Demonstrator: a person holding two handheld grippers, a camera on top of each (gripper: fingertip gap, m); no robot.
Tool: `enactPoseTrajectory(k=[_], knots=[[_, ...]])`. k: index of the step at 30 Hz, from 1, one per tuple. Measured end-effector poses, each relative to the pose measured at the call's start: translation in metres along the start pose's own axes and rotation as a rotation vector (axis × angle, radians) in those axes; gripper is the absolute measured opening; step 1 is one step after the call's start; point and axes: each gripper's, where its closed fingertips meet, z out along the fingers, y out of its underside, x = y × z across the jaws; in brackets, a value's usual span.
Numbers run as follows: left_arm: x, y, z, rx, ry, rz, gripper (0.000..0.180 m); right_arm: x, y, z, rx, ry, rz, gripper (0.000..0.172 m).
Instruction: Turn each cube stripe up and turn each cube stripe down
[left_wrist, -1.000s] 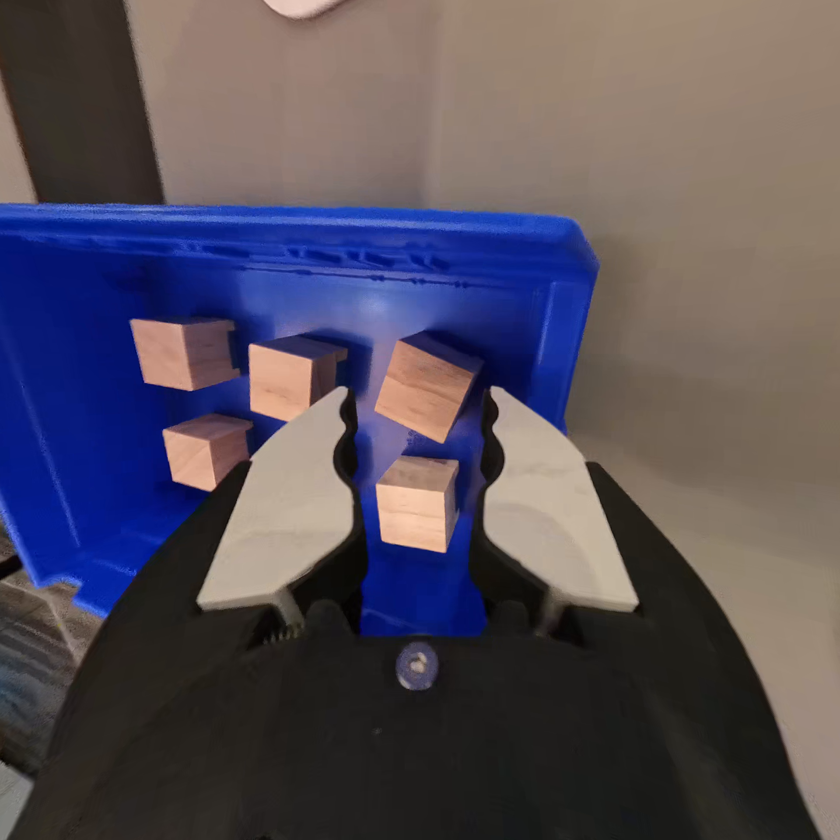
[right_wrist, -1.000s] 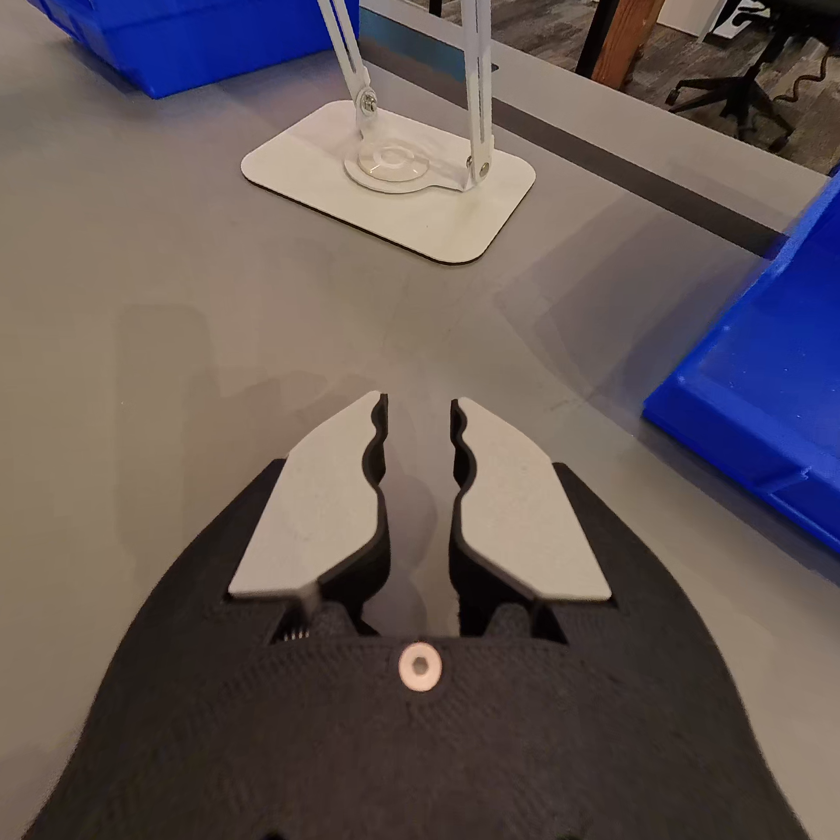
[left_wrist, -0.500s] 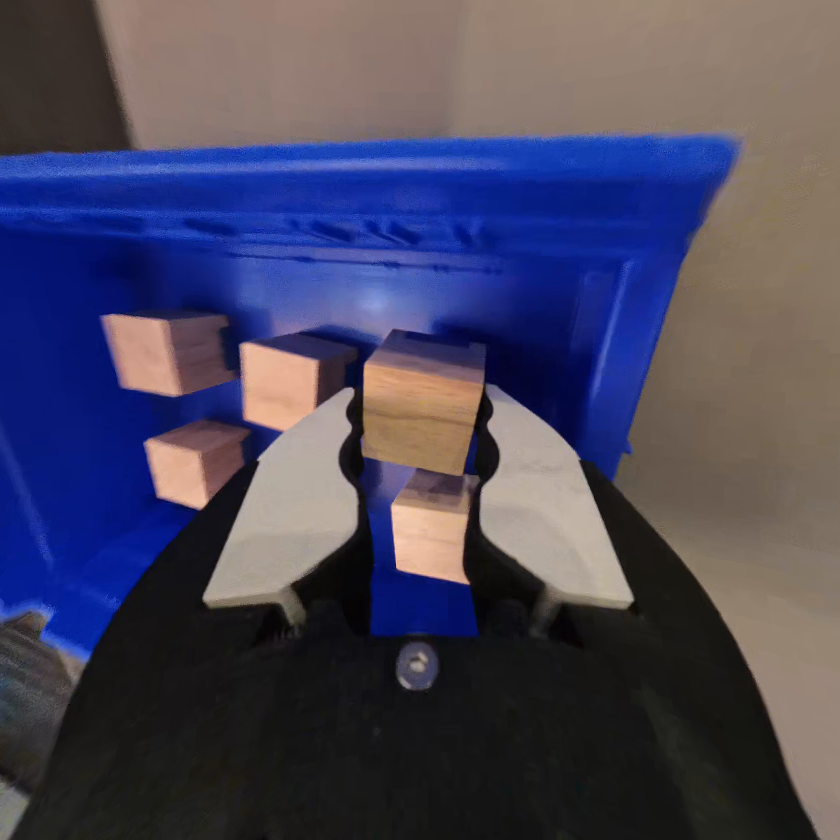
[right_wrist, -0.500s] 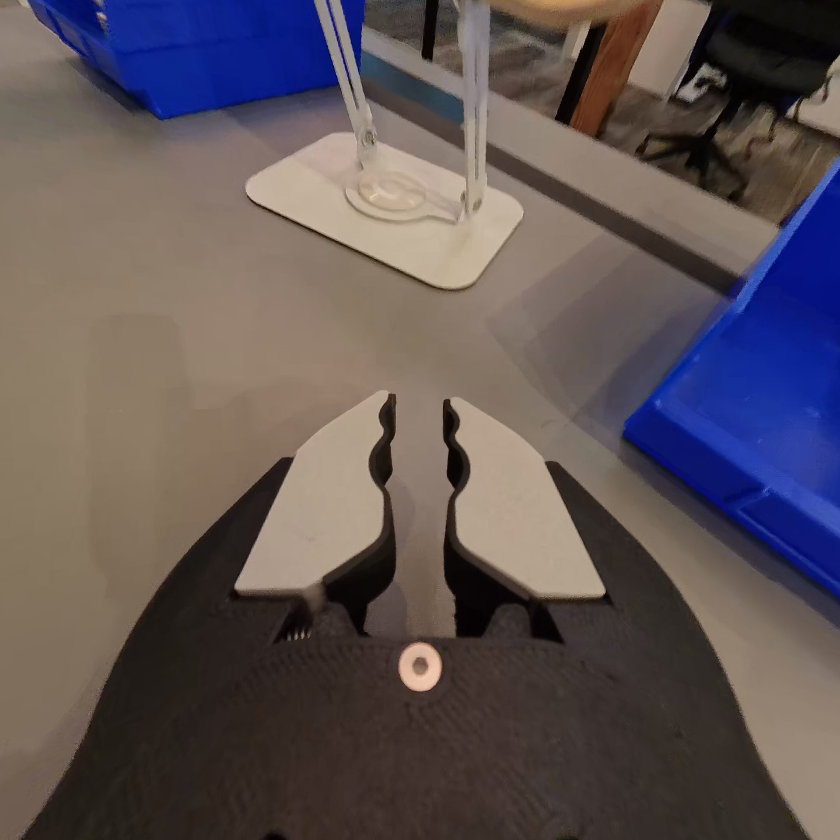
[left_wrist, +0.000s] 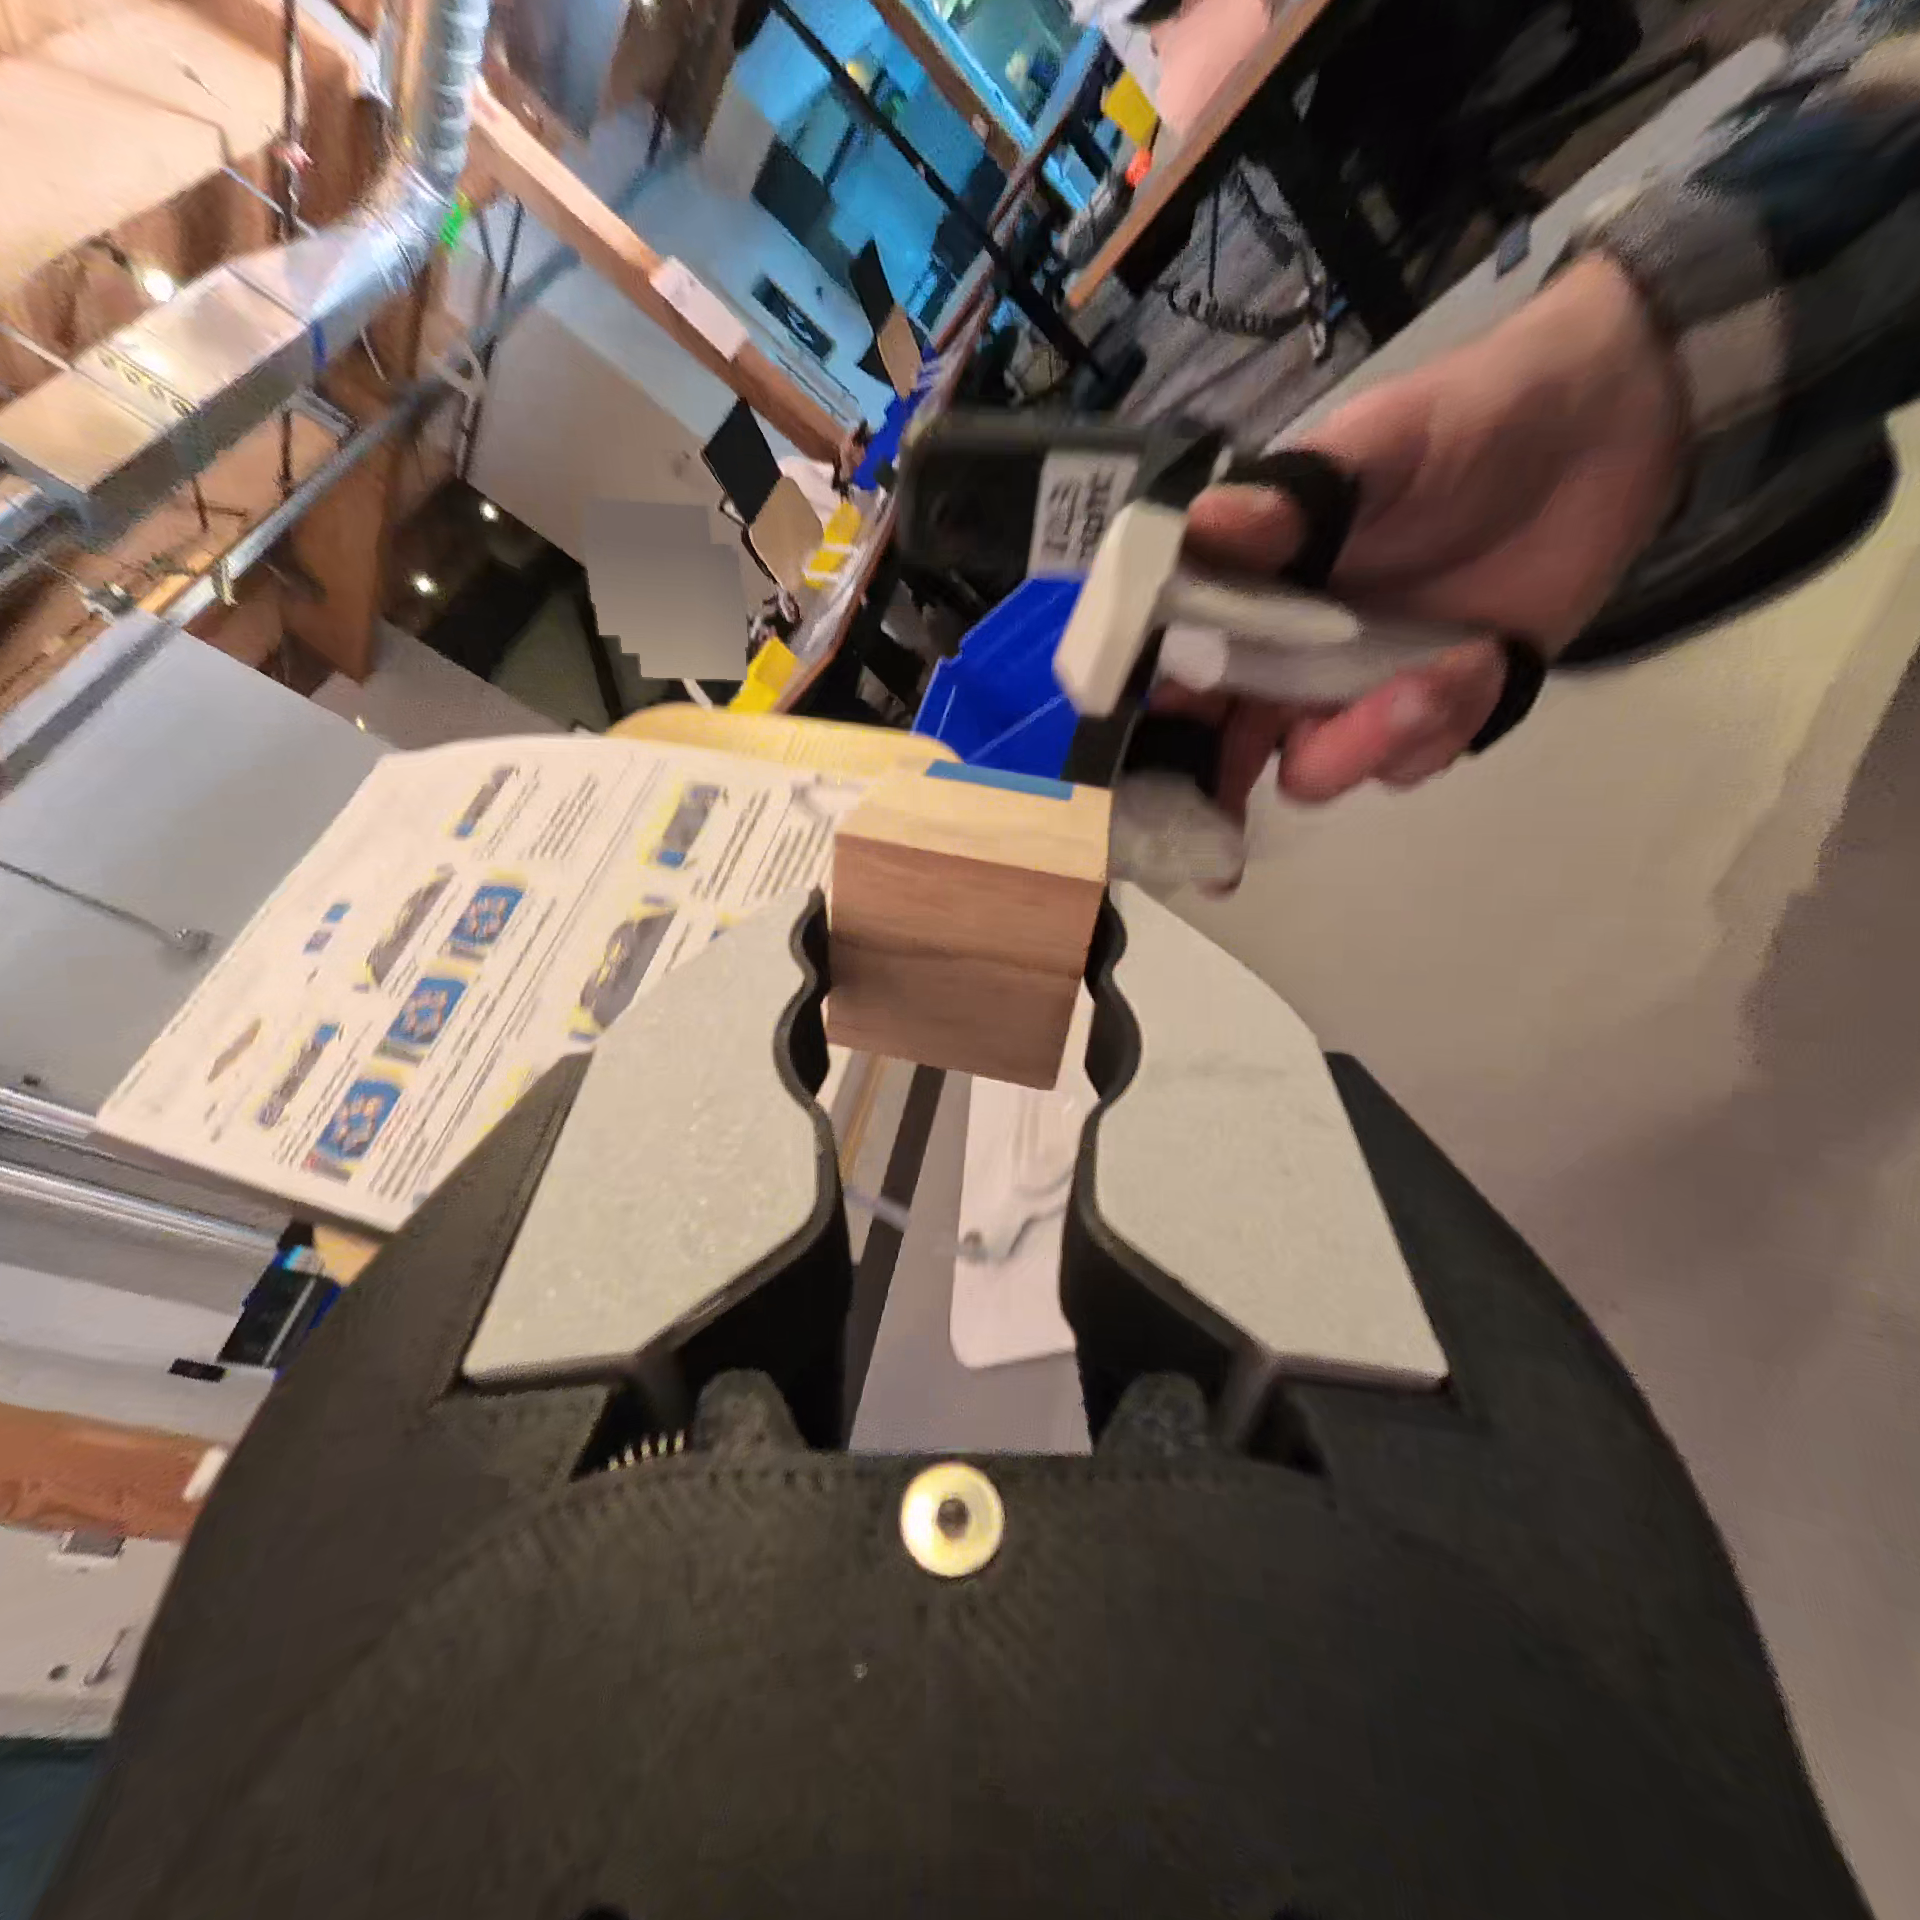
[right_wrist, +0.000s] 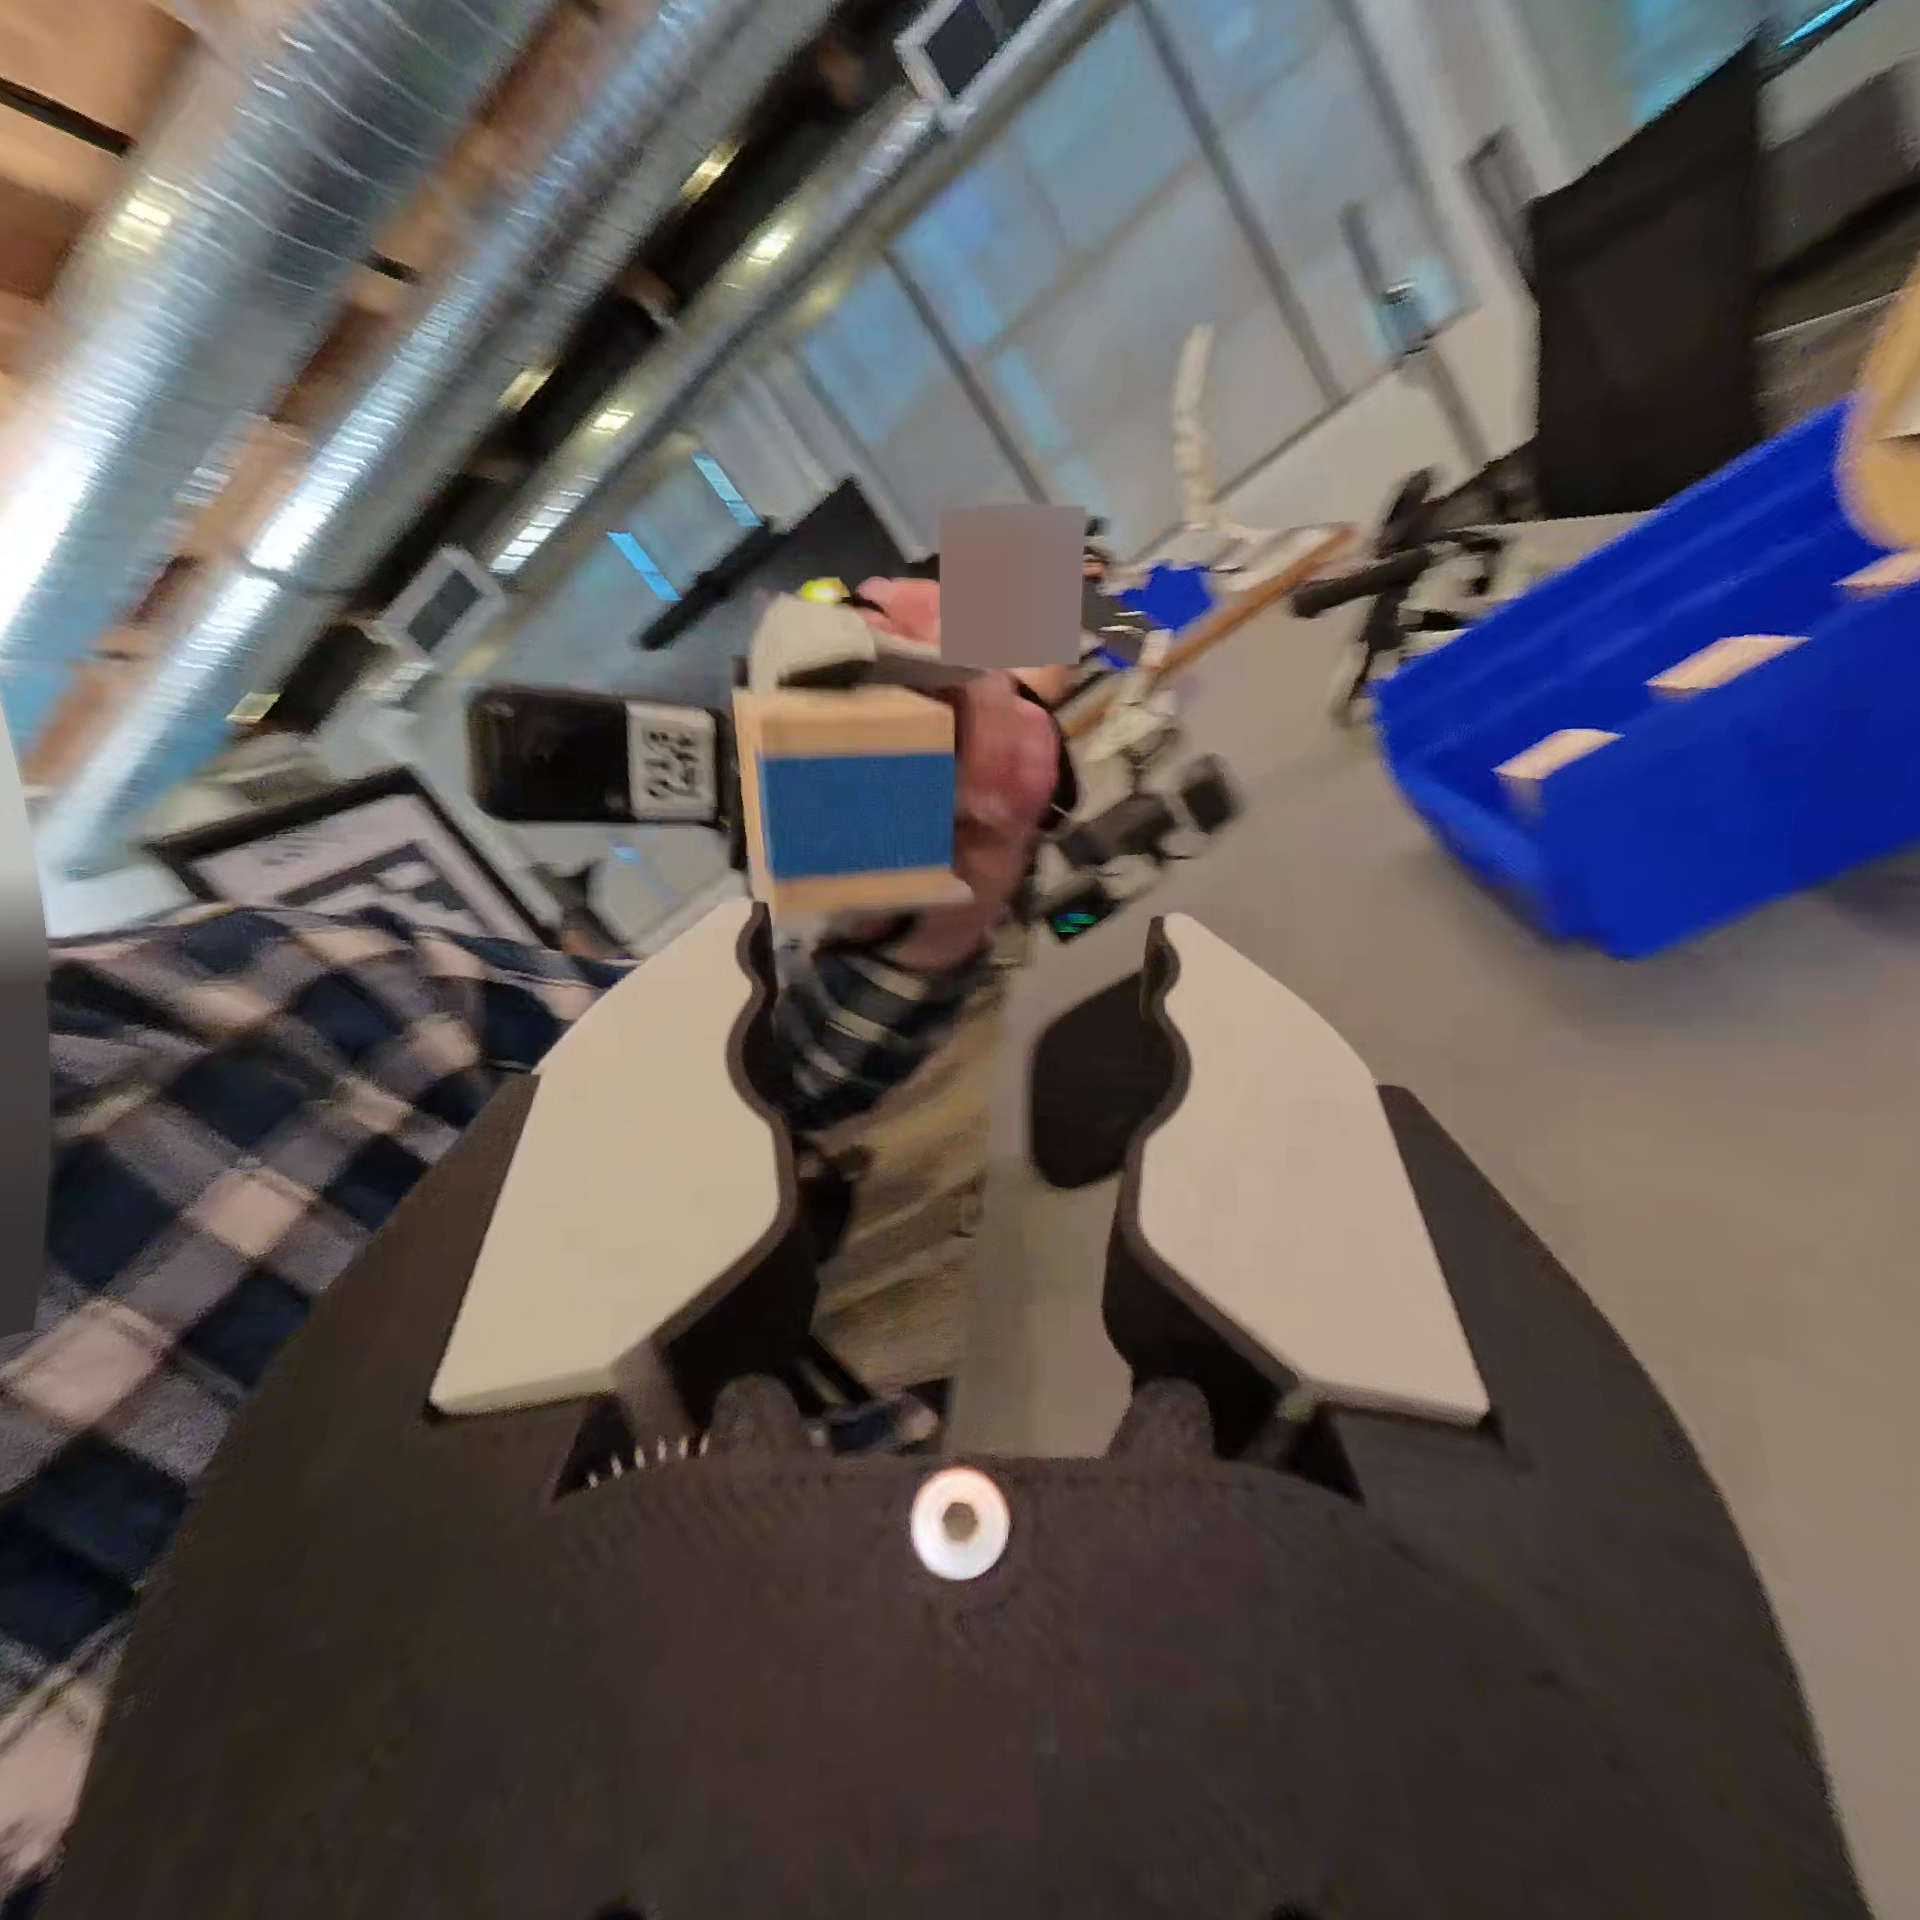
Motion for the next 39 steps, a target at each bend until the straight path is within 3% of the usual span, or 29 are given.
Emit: enactPoseTrajectory(k=[5,6,7,13,17,21,25,30,36,39], knots=[[0.027,-0.026,0.022,0.045,-0.034,0.107,0.047,-0.035,0.011,0.017,-0.078,-0.166,0.024,0.07],[0.031,-0.03,0.025,0.059,-0.034,0.102,0.047,-0.039,0.011,0.016,-0.079,-0.181,0.021,0.064],[0.031,-0.03,0.029,0.059,-0.045,0.092,0.047,-0.045,0.009,0.012,-0.073,-0.207,0.009,0.046],[0.022,-0.014,0.031,0.03,-0.106,0.076,0.049,-0.031,-0.009,-0.033,-0.136,-0.03,-0.12,0.046],[-0.004,0.041,0.008,-0.098,-0.177,-0.015,0.031,0.034,-0.058,-0.122,-0.329,0.458,-0.386,0.046],[-0.017,0.107,-0.023,-0.231,-0.236,-0.135,0.024,0.107,-0.112,-0.227,-0.602,0.79,-0.609,0.046],[-0.02,0.142,-0.05,-0.333,-0.28,-0.146,0.02,0.161,-0.135,-0.296,-0.926,0.829,-0.841,0.047],[-0.021,0.171,-0.066,-0.415,-0.298,-0.167,0.02,0.221,-0.14,-0.347,-1.237,0.819,-0.789,0.047],[-0.021,0.192,-0.066,-0.464,-0.292,-0.192,0.019,0.292,-0.115,-0.389,-1.411,0.766,-0.62,0.047],[-0.02,0.197,-0.062,-0.479,-0.284,-0.199,0.02,0.321,-0.105,-0.4,-1.418,0.756,-0.576,0.047]])
